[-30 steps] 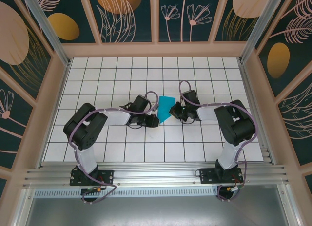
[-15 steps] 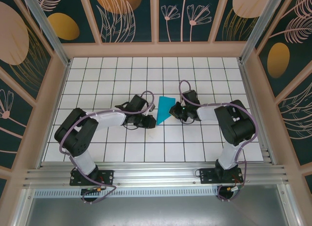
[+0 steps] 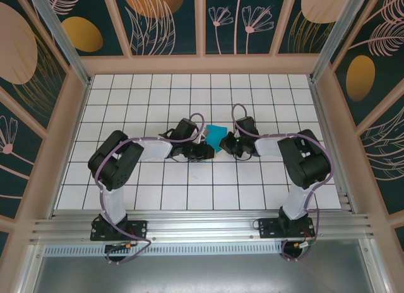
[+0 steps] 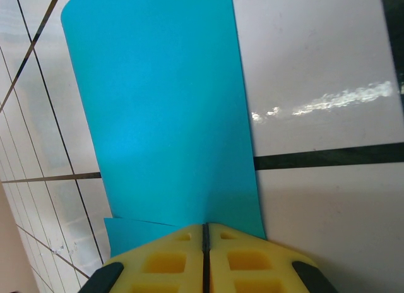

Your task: Fold a paper plane with a square sheet of paper (pick it up from the middle)

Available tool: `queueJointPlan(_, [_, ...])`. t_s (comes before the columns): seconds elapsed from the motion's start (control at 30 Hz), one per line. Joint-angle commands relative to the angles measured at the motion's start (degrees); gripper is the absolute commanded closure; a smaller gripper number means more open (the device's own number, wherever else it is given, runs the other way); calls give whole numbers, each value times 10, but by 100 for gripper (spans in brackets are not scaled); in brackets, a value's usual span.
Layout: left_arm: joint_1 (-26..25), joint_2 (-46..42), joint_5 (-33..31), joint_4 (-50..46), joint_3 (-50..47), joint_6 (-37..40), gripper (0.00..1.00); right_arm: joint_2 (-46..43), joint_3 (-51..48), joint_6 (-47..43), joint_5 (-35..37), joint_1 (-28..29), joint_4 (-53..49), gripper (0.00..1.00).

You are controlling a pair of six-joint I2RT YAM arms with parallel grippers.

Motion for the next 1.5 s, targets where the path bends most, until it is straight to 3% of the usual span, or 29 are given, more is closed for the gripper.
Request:
queueJointPlan(0.0, [5,18,-10,-31,4,-1,77,40,-13,-5,57,0,-74,89])
queueJointPlan(0.3, [16,3,-58,-83,-13,42,78,41,-17,-5,60,0,-76,89])
queueJointPlan(0.63, [38,-45,-22,-67,-80,43,78,43,-16,-5,59,1,-76,89])
queueJointPlan(0.87, [38,-101,24,9,-71,-9,74,37,-13,-4,59,1,-77,89])
queueJointPlan(1.1, [37,-47,-6,25,2,-31,73,34,-10,-4,60,1,-78,88])
queueJointPlan(1.27, [38,1,20,73,15,-58,73,36,-9,-4,57,2,-78,88])
queueJointPlan(1.37, [38,24,24,56,27,-43,73,34,-8,-4,55,2,-77,88])
queueJointPlan(1.47, [38,37,-11,27,30,-25,74,26,-9,-6,48,3,-66,88])
